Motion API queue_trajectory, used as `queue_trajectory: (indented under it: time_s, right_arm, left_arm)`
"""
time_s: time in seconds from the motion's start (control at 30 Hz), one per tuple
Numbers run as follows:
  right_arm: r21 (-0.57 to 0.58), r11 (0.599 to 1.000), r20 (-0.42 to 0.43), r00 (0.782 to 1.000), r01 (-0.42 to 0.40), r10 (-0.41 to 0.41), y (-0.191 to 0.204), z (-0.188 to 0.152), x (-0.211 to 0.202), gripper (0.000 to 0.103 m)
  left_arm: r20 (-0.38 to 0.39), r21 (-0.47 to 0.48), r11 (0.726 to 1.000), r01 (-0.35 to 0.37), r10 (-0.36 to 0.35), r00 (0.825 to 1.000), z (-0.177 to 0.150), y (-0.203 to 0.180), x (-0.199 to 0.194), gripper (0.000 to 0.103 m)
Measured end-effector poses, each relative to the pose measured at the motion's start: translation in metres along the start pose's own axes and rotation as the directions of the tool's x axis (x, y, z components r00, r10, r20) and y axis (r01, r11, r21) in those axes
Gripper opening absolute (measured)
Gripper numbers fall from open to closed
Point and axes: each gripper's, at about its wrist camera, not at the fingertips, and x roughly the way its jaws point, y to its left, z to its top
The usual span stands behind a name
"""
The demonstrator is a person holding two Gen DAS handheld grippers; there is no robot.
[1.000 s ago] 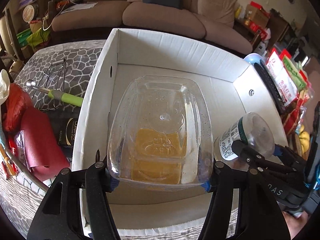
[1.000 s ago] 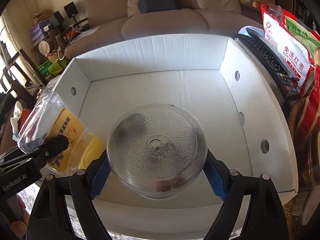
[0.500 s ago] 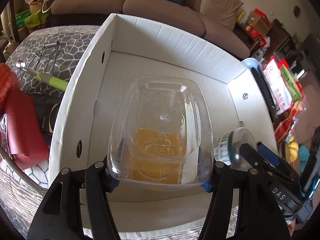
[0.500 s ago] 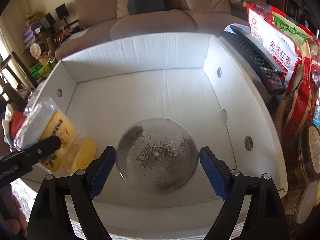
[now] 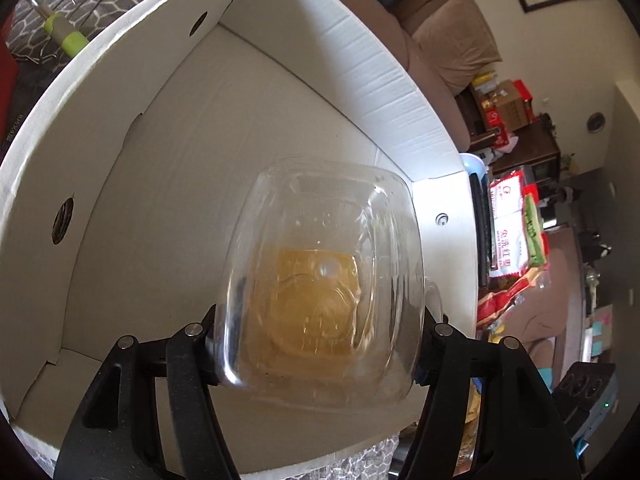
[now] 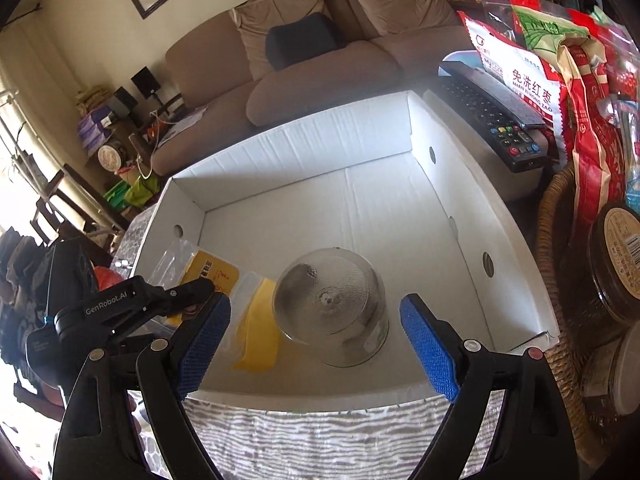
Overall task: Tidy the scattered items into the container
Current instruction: 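Lower and release the tub with the left gripper while the right gripper releases the jar in the box, then regrasp the glass jar with the right gripper and lay it beside the yellow-lidded tub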
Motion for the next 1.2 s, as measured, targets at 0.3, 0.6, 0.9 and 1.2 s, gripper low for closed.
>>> queue_trajectory:
  time_s: [0.3, 0.6, 0.9, 1.2]
  right_arm:
    - [-0.093, 0.995, 0.018, 1.000, 0.020, -0.018, 0.019, -0.007, -0.005, 0.090]
    - [-0.094, 0.995, 0.012, 0.999, -0.031, 0.033, 0.035, -0.008, -0.002, 0.090]
    - [-0.081, 0.986, -0.142, 0.981, -0.146, 0.133, 0.080, -0.012, 0.055, 0.081]
    - [-0.089, 0.994, -0.252, 0.967, -0.070, 0.046, 0.101, 0.006, 0.121, 0.079]
  left_arm:
    - [0.184, 0.166, 0.950, -0.263, 0.232, 0.955, 0.001, -0.027, -0.056, 0.094]
    - [0.224, 0.258, 0.921, -0.291, 0.236, 0.946, 0.000, -0.037, -0.102, 0.094]
    - [0.291, 0.349, 0.874, -0.338, 0.242, 0.926, -0.026, -0.018, -0.139, 0.094]
    - [0.274, 0.287, 0.919, -0.272, 0.193, 0.942, -0.025, 0.026, -0.150, 0.094]
